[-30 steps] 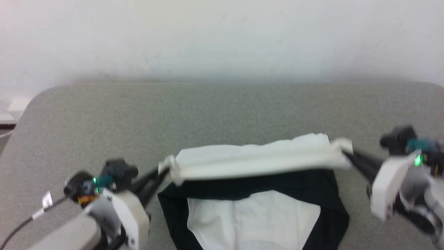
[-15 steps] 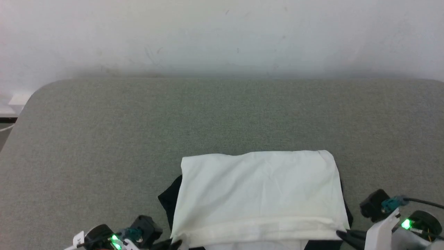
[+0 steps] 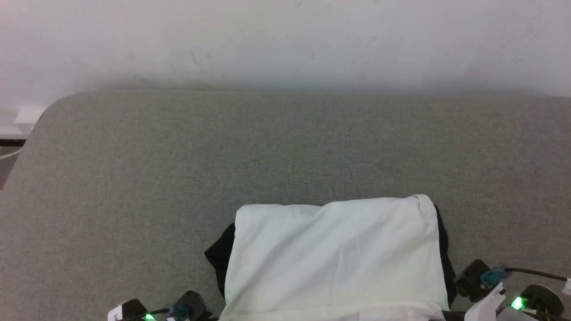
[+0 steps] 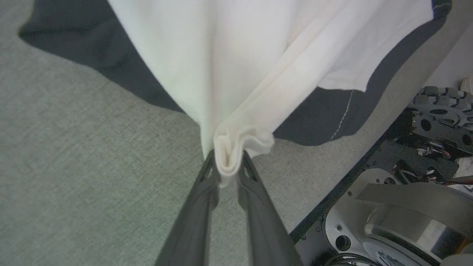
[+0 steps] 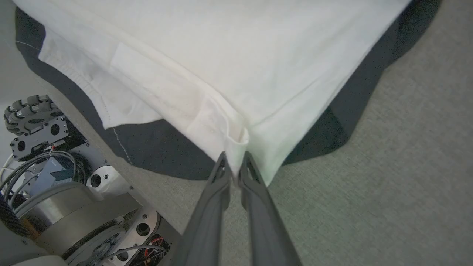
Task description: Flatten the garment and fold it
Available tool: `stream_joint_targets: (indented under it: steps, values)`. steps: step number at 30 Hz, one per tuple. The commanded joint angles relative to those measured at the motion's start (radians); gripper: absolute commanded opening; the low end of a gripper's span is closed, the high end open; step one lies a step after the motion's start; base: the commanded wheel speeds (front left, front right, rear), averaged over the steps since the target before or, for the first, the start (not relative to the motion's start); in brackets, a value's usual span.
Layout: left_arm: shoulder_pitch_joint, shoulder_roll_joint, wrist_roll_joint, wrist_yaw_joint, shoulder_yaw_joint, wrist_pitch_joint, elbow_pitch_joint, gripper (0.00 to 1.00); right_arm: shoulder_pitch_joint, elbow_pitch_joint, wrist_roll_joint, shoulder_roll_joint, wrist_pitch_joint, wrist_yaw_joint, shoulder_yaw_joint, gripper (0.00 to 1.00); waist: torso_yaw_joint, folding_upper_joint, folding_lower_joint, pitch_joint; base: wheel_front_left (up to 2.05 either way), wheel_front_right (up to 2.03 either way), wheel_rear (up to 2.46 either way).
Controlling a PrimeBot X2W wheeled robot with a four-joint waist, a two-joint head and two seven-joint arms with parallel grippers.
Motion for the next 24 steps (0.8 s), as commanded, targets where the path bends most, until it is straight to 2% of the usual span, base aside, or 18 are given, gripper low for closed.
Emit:
stream_joint_targets:
  steps: [1, 6, 12, 17, 20, 24]
  values:
    - [-0.008, -0.005, 0.010, 0.002, -0.001, -0.011, 0.016, 1.00, 0.017, 0.002, 0.014, 0.006, 0.001, -0.002, -0.005, 1.00, 0.003, 0.0000, -0.0001, -0.020, 0.00, 0.00, 0.00]
    - [0.003, -0.009, 0.000, 0.041, 0.036, -0.081, -0.002, 1.00, 0.048, -0.035, 0.072, 0.011, 0.008, -0.002, -0.076, 1.00, 0.014, 0.0000, -0.0001, -0.080, 0.00, 0.00, 0.00]
    - [0.037, -0.030, -0.104, 0.158, 0.180, -0.228, -0.057, 1.00, 0.083, -0.081, 0.094, 0.087, -0.007, -0.002, -0.279, 1.00, 0.025, 0.0000, -0.0001, -0.109, 0.00, 0.00, 0.00]
    - [0.082, -0.088, -0.175, 0.274, 0.328, -0.372, -0.075, 1.00, 0.121, -0.047, 0.002, 0.238, -0.036, -0.002, -0.458, 1.00, 0.036, 0.0000, -0.0001, -0.103, 0.00, 0.00, 0.00]
    - [0.123, -0.146, -0.178, 0.321, 0.439, -0.399, -0.087, 1.00, 0.147, -0.003, -0.077, 0.353, -0.042, -0.002, -0.553, 1.00, 0.046, 0.0000, -0.0001, -0.097, 0.00, 0.00, 0.00]
    - [0.216, -0.277, -0.050, 0.346, 0.689, -0.401, -0.146, 1.00, 0.168, 0.057, -0.189, 0.508, -0.042, -0.002, -0.677, 1.00, 0.057, 0.0000, -0.0001, -0.084, 0.00, 0.00, 0.00]
